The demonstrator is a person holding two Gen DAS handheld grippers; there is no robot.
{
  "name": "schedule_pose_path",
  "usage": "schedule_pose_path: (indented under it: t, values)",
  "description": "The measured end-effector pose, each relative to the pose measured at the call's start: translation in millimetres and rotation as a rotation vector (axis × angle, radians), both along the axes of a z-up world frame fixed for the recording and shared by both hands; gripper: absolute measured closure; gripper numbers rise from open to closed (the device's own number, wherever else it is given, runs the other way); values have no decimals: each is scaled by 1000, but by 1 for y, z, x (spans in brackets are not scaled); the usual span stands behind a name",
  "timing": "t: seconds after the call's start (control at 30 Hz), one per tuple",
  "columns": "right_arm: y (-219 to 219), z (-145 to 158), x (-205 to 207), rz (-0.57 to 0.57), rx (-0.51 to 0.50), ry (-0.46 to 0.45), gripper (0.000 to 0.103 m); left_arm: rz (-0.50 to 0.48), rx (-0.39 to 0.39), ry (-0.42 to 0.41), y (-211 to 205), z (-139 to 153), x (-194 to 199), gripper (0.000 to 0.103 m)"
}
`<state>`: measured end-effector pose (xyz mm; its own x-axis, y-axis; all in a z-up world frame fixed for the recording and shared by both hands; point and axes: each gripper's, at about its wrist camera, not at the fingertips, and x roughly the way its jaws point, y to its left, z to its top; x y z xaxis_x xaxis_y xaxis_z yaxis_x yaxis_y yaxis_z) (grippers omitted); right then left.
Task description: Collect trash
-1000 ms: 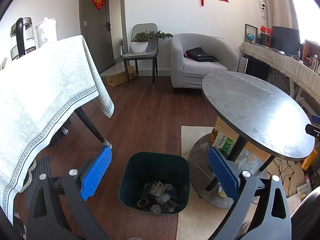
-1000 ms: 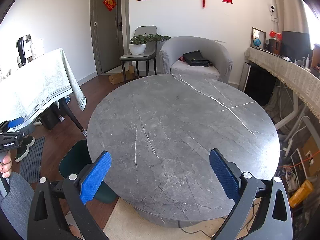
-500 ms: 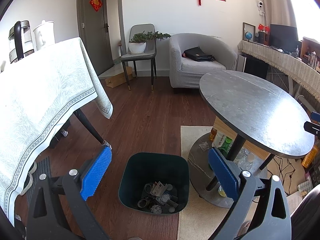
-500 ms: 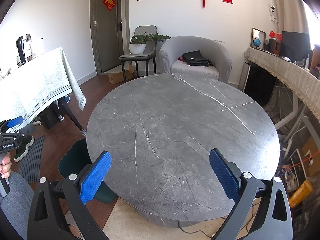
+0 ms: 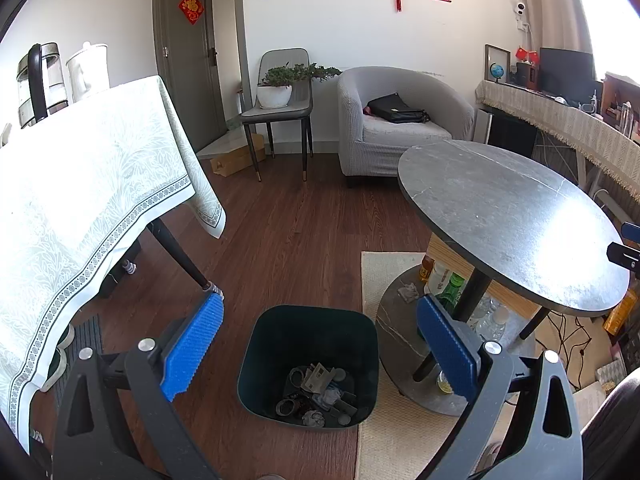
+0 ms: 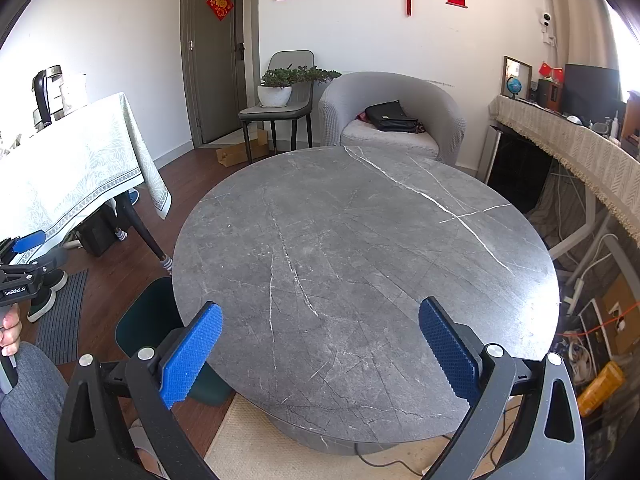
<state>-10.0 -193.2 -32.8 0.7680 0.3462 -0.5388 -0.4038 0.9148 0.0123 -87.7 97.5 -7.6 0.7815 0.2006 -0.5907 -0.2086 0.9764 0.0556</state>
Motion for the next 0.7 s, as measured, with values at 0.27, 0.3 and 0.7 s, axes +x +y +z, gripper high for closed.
schedule_pose_path:
  t: [0.27,0.3,0.7]
  values:
    - [0,0,0,0,1,1,4,-1,-1,1,-1,0,0,4]
    - [0,0,0,0,0,0,4,-1,-2,1,-1,0,0,4]
    - [0,0,0,0,-1,0,4,-5,-4,1,-2,-1,-1,4]
